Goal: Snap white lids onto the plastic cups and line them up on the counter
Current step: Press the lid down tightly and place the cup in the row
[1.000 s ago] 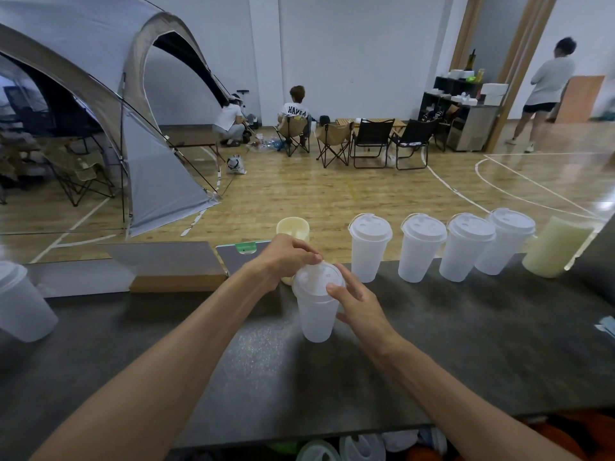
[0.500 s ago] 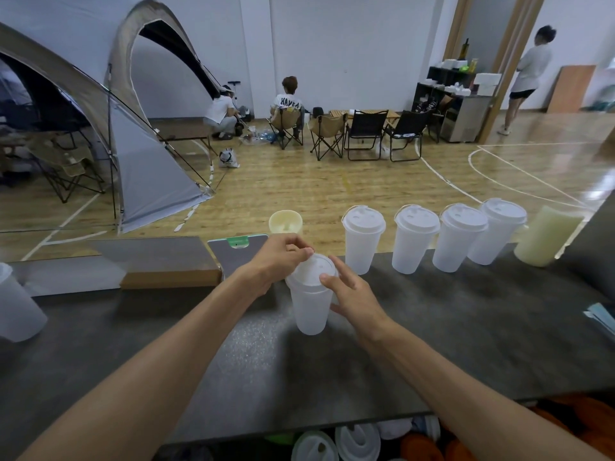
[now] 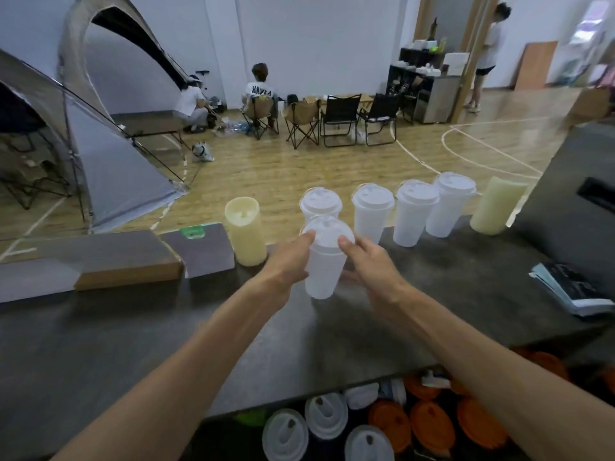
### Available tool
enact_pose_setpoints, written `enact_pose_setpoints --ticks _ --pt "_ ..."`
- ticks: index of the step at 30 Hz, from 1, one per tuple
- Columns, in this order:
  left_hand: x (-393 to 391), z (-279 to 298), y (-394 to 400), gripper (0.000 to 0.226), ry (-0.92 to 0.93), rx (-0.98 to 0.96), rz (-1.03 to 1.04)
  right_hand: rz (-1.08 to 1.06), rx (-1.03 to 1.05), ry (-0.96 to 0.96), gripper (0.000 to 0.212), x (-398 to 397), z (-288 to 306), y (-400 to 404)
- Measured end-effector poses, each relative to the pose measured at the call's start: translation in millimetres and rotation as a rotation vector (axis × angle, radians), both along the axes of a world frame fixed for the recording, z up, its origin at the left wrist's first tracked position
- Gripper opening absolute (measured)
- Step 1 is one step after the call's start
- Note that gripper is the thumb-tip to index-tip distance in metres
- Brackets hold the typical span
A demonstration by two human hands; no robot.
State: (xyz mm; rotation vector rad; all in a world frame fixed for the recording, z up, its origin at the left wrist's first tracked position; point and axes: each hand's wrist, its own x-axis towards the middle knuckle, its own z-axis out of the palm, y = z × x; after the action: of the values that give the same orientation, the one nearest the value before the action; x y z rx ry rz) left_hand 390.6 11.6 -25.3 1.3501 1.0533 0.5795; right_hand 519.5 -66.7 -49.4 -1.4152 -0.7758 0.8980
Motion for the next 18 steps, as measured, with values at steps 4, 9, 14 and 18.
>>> enact_pose_setpoints --ticks 4,9,14,18 --pt "94 1 -26 0.041 -0.022 0.035 -0.145 -0.155 -0.038 -0.020 0.027 88 10 -38" --pt "208 -2 -64 0.048 0.000 0.070 -0.265 -0.308 -0.017 -0.018 0.025 187 13 -75" --pt "275 -9 -79 0.055 0.032 0.096 -0.298 -0.371 -0.048 -0.022 0.025 247 9 -87" --pt "298 -13 -76 0.056 0.034 0.077 -0.282 -0.379 -0.072 -0.037 0.025 266 9 -79"
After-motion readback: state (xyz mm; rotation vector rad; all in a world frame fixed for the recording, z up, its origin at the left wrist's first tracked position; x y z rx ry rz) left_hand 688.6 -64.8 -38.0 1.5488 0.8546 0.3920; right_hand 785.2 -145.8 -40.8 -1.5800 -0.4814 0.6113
